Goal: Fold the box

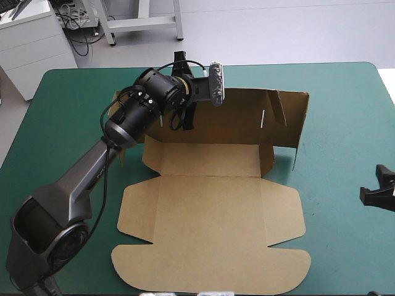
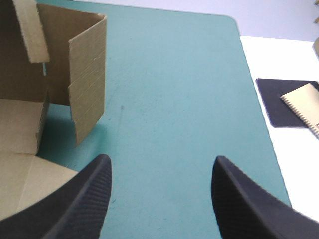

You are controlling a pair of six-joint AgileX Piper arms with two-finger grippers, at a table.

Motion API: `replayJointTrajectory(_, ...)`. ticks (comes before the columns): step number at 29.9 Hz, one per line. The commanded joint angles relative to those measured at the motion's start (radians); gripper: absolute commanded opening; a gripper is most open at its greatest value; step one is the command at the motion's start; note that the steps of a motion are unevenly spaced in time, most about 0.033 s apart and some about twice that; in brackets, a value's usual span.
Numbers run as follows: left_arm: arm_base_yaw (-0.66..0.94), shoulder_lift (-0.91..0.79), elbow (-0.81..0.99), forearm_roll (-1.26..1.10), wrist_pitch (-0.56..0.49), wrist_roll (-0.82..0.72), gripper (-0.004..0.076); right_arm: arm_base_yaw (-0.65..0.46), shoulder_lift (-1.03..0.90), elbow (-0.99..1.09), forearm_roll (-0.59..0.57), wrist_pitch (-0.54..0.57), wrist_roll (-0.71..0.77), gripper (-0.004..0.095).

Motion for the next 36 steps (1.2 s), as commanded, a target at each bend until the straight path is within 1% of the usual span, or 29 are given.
replayJointTrajectory(1, -0.056, -0.097, 0.034, 0.085, -0.074, -0.083, -0.0033, -0.003, 0.04, -0.074, -0.077, -0.074, 0.0, 0.0531)
replayJointTrajectory(3, -0.077, -0.112, 0.082, 0.114, -0.09, -0.12, -0.0033, -0.003, 0.059, -0.092, -0.076, -0.076, 0.0, 0.0531)
replayJointTrajectory(8, -0.134, -0.165, 0.28, 0.233, -0.19, -0.242, -0.0033, -0.003, 0.121, -0.122, -0.076, -0.079, -0.009, 0.0531)
replayJointTrajectory(10, -0.157, -0.191, 0.359, 0.303, -0.242, -0.315, -0.0033, -0.003, 0.147, -0.134, -0.118, -0.084, -0.009, 0.0531)
replayJointTrajectory(14, -0.203, -0.23, 0.468, 0.443, -0.302, -0.47, -0.0033, -0.003, 0.201, -0.199, -0.181, -0.088, -0.007, 0.0507)
replayJointTrajectory(20, -0.263, -0.247, 0.58, 0.618, -0.309, -0.593, -0.0033, -0.003, 0.325, -0.375, -0.199, -0.098, -0.058, 0.0505)
replayJointTrajectory(23, -0.281, -0.249, 0.623, 0.728, -0.309, -0.714, -0.0033, -0.003, 0.41, -0.471, -0.2, -0.082, -0.097, 0.0504)
replayJointTrajectory(27, -0.288, -0.249, 0.662, 0.857, -0.3, -0.863, -0.0033, -0.008, 0.511, -0.571, -0.164, -0.077, -0.142, 0.0504)
replayJointTrajectory(29, -0.289, -0.249, 0.688, 0.927, -0.291, -0.944, -0.0033, -0.053, 0.566, -0.618, -0.109, -0.082, -0.178, 0.0505)
replayJointTrajectory(31, -0.289, -0.249, 0.714, 0.978, -0.294, -0.979, -0.0032, -0.12, 0.621, -0.66, -0.019, -0.093, -0.23, 0.0504)
replayJointTrajectory(33, -0.289, -0.249, 0.726, 0.988, -0.297, -0.982, -0.0032, -0.21, 0.671, -0.694, 0.096, -0.1, -0.283, 0.0504)
replayJointTrajectory(36, -0.289, -0.249, 0.733, 0.984, -0.299, -0.984, -0.0032, -0.354, 0.745, -0.733, 0.324, -0.117, -0.361, 0.0504)
